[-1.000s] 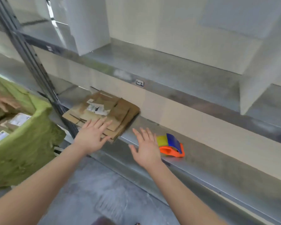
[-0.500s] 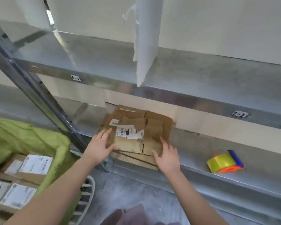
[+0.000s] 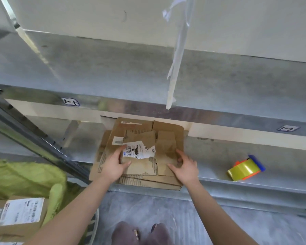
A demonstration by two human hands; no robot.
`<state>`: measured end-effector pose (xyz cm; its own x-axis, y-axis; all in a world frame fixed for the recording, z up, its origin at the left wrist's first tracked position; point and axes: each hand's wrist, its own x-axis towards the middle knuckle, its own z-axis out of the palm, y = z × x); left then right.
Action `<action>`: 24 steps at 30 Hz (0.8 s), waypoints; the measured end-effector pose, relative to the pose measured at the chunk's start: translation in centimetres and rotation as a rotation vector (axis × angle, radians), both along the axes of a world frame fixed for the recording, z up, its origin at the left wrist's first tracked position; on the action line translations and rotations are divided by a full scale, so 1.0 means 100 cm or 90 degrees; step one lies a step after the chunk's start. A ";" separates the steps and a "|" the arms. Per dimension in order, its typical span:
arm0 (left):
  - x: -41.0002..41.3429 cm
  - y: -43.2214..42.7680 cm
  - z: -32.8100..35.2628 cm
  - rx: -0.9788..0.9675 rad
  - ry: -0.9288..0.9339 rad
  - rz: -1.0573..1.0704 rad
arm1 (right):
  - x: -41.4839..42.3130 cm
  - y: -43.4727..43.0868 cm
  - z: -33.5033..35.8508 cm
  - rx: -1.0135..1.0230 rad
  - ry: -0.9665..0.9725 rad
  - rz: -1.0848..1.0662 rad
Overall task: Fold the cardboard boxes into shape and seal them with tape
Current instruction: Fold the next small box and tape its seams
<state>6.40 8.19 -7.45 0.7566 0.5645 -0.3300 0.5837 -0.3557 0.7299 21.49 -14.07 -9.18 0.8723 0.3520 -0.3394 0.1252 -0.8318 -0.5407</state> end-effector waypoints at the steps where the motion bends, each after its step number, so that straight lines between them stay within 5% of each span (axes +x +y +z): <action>1: -0.001 0.002 -0.001 -0.015 -0.007 0.000 | 0.000 0.001 0.001 0.005 0.005 -0.002; 13: -0.016 0.009 0.022 -0.215 -0.147 0.017 | -0.005 -0.008 0.020 0.238 0.123 -0.020; 24: 0.013 -0.034 0.063 -0.099 -0.154 -0.140 | -0.005 -0.071 0.053 0.309 -0.036 -0.055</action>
<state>7.66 4.80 -1.17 0.9211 0.3367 -0.1954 0.3090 -0.3270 0.8931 21.02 -21.12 -3.90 0.9179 0.3827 -0.1052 0.1069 -0.4938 -0.8630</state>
